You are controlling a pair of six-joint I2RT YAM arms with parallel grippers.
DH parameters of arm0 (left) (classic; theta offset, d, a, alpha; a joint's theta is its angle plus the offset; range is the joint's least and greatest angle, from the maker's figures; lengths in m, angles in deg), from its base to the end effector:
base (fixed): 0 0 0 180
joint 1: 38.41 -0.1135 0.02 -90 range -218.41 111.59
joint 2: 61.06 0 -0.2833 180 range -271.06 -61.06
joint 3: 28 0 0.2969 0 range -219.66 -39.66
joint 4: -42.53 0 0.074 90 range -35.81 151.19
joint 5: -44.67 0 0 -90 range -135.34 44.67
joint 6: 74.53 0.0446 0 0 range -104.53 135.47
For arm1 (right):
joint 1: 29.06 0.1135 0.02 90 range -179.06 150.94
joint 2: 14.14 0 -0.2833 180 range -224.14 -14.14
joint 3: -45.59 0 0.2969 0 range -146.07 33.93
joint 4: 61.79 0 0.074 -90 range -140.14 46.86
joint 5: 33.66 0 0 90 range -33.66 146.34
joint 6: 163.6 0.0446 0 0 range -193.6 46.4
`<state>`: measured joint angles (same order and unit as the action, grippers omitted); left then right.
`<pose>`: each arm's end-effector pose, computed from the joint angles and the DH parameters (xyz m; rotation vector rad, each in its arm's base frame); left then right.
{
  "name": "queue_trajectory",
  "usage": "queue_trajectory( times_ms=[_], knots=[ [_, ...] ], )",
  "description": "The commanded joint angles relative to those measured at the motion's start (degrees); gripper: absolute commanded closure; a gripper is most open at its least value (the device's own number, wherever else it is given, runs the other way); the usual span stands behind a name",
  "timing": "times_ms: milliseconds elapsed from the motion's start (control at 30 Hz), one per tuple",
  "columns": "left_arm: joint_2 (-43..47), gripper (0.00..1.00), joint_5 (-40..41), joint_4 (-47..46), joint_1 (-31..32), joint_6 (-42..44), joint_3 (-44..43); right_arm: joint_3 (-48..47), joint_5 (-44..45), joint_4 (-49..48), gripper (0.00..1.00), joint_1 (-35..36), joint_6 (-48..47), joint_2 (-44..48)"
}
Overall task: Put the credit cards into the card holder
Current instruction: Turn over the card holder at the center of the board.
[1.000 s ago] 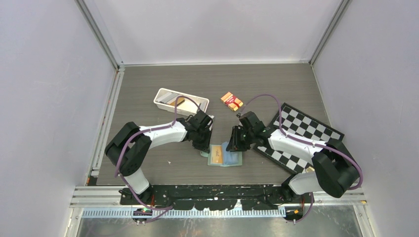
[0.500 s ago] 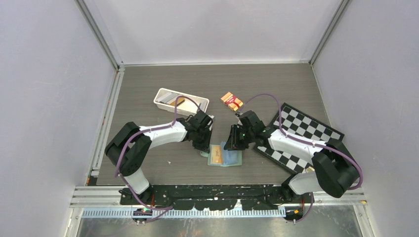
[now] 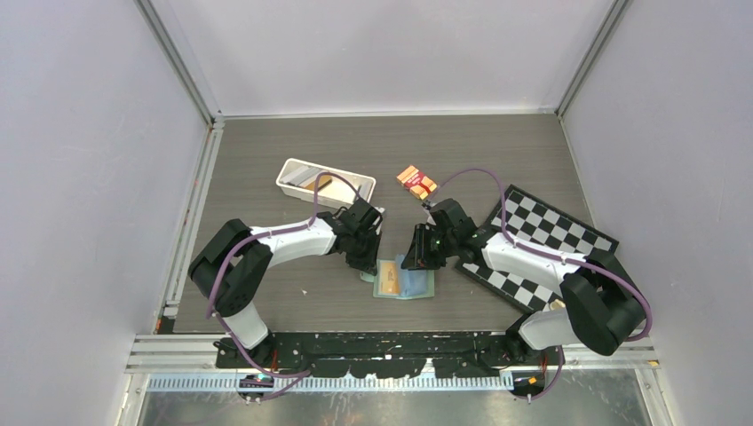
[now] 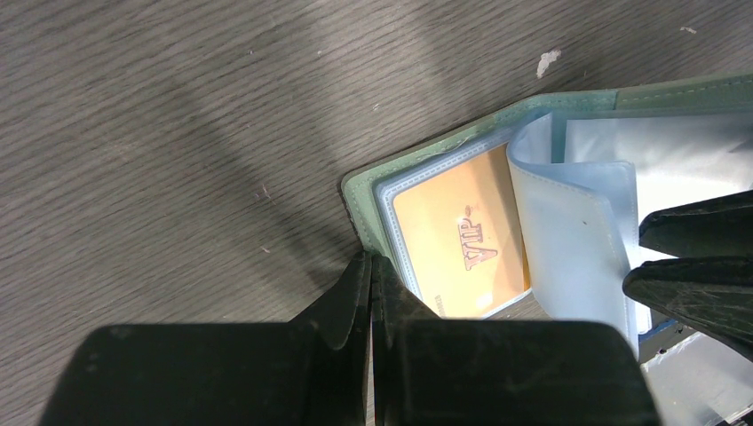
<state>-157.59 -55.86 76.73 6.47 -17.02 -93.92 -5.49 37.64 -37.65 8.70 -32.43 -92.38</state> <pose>0.2479 -0.2583 0.1371 0.3659 2.8274 -0.6031 0.2277 0.1945 0.1646 -0.0748 2.6707 0.9344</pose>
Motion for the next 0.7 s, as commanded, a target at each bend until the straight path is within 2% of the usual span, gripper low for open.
queue_trajectory(
  times_ms=[0, 467, 667],
  knots=[
    [-1.95, 1.00, 0.23, -0.89, 0.56, 0.45, -0.22, 0.31, -0.46, -2.07, 0.71, -0.11, 0.67, 0.38],
    [-1.74, 1.00, 0.24, -0.91, 0.56, 0.41, -0.23, 0.72, -0.56, -2.63, 0.71, -0.13, 0.75, -0.15],
    [-1.81, 1.00, 0.31, -0.91, 0.51, 0.49, -0.18, 1.34, -2.09, -4.99, 0.76, -0.06, 1.59, -0.72]
  ],
)
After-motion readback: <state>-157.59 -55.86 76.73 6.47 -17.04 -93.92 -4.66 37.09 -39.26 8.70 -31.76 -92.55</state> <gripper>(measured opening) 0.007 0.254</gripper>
